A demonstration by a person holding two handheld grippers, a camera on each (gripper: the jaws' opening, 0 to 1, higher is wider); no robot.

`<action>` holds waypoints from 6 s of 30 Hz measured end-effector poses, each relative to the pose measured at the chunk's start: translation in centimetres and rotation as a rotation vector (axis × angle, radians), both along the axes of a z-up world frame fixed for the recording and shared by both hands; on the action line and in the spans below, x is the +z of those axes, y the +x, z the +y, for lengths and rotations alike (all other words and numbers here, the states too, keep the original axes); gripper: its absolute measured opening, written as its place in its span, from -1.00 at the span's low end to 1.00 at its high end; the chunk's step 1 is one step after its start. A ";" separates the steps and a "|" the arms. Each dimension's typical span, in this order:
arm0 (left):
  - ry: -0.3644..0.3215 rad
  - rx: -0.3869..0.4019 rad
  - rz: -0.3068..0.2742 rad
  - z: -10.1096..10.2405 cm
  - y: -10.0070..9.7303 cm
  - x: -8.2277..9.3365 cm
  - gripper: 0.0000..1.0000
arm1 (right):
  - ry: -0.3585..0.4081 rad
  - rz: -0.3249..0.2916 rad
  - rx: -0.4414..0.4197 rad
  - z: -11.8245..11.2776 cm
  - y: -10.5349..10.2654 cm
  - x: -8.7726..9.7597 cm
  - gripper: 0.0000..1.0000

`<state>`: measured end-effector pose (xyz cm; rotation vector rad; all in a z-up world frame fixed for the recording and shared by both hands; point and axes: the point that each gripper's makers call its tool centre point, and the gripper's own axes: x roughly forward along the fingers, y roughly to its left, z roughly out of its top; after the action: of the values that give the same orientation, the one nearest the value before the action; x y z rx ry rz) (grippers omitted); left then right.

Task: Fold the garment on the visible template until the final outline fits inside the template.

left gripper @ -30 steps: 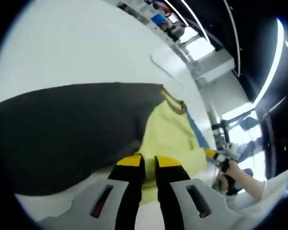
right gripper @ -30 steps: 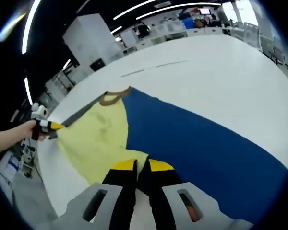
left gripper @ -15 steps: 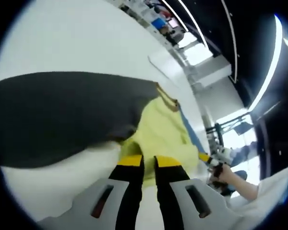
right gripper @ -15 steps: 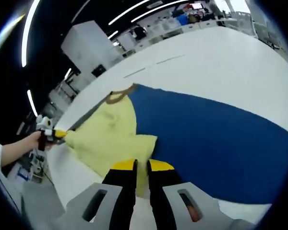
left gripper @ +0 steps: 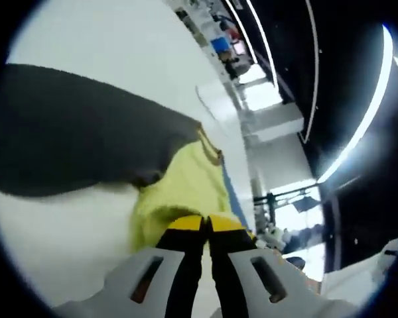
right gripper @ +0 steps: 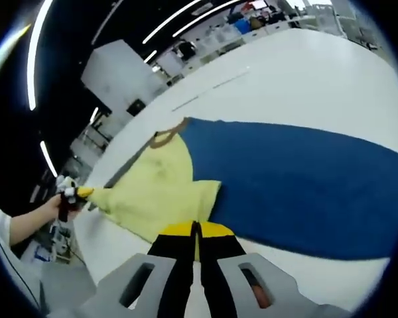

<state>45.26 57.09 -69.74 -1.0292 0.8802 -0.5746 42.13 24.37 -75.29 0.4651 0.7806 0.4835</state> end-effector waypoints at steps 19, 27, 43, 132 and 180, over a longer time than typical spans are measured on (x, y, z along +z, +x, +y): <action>0.302 -0.116 0.011 1.1 -3.1 -4.3 -0.55 | 0.012 -0.009 -0.016 -0.2 -0.4 0.8 -0.96; 0.296 -0.160 0.001 -0.1 -4.3 -4.1 -0.98 | 0.012 -0.022 -0.023 -0.5 -0.8 1.5 -0.97; 0.279 -0.087 -0.006 1.9 -6.1 -2.7 -1.00 | -0.042 -0.056 -0.014 -2.0 -4.5 3.5 -0.88; 0.632 -0.363 -0.323 1.8 -19.5 5.7 0.88 | -0.126 -0.137 0.160 0.1 -17.3 11.8 0.83; 0.643 -0.179 -0.276 2.6 -10.5 0.8 0.08 | 0.015 -0.100 0.072 1.9 -8.1 6.3 0.05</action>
<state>34.71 59.73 -68.94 -0.2827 0.8344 -0.5167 33.99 26.31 -69.00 0.4244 0.7001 0.5761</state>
